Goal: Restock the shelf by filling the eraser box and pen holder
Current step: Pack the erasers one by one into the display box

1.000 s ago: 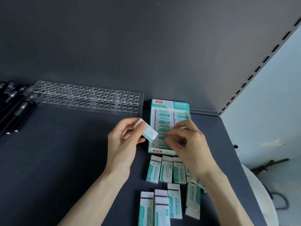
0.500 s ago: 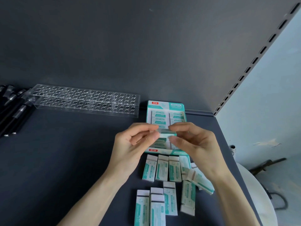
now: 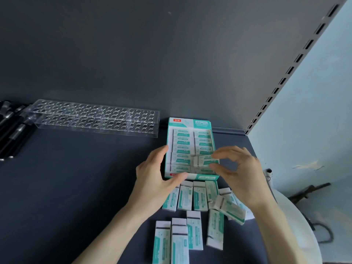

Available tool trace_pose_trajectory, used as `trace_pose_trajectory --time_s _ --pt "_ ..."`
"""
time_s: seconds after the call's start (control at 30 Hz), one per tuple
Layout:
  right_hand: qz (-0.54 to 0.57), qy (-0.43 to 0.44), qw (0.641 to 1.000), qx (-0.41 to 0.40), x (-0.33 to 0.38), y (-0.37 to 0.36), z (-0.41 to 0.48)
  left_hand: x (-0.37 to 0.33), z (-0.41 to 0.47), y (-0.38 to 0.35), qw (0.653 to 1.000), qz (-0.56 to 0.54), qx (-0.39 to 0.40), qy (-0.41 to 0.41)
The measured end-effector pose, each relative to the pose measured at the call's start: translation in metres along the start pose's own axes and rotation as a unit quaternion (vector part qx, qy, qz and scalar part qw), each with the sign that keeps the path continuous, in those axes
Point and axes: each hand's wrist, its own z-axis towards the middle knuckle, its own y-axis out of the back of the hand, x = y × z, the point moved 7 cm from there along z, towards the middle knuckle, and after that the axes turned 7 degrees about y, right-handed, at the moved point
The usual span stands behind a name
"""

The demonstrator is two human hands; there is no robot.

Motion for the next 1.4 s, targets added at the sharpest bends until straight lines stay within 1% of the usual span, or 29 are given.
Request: trace_pose_trajectory --time_s 0.1,0.2,0.7,0.8,0.87,0.97,1.03,1.2,1.27,1.4 --pt "-0.024 0.001 1.0 0.018 0.001 -0.007 0.003 0.003 0.001 0.001 1.0 0.004 -0.005 0.016" --pt "-0.038 0.002 0.999 0.031 0.0 -0.011 0.006 0.003 0.001 0.0 1.0 0.005 -0.006 0.016" --pt "-0.027 -0.005 0.999 0.042 -0.001 -0.021 0.011 0.008 0.003 0.001 1.0 0.006 -0.016 0.021" --pt "-0.015 -0.001 1.0 0.022 0.002 -0.017 0.004 0.007 0.002 0.002 1.0 0.008 -0.016 0.016" --pt "0.013 0.001 1.0 -0.008 0.006 -0.011 -0.006 0.003 0.0 0.004 1.0 0.018 -0.024 -0.004" --pt "0.062 -0.009 0.996 -0.059 0.01 0.0 -0.029 -0.008 -0.009 0.01 0.997 0.042 -0.049 -0.039" --pt "0.078 -0.013 0.994 -0.077 0.012 0.003 -0.045 -0.013 -0.019 0.014 0.995 0.057 -0.068 -0.05" --pt "0.034 0.0 0.995 -0.096 0.014 0.003 -0.077 -0.018 -0.053 0.014 0.989 0.081 -0.106 -0.063" --pt "0.002 -0.003 0.996 -0.089 0.012 0.003 -0.086 -0.013 -0.062 0.01 0.988 0.099 -0.105 -0.054" --pt "-0.035 -0.001 0.996 -0.08 0.01 0.001 -0.093 -0.002 -0.064 0.002 0.98 0.17 -0.1 -0.027"
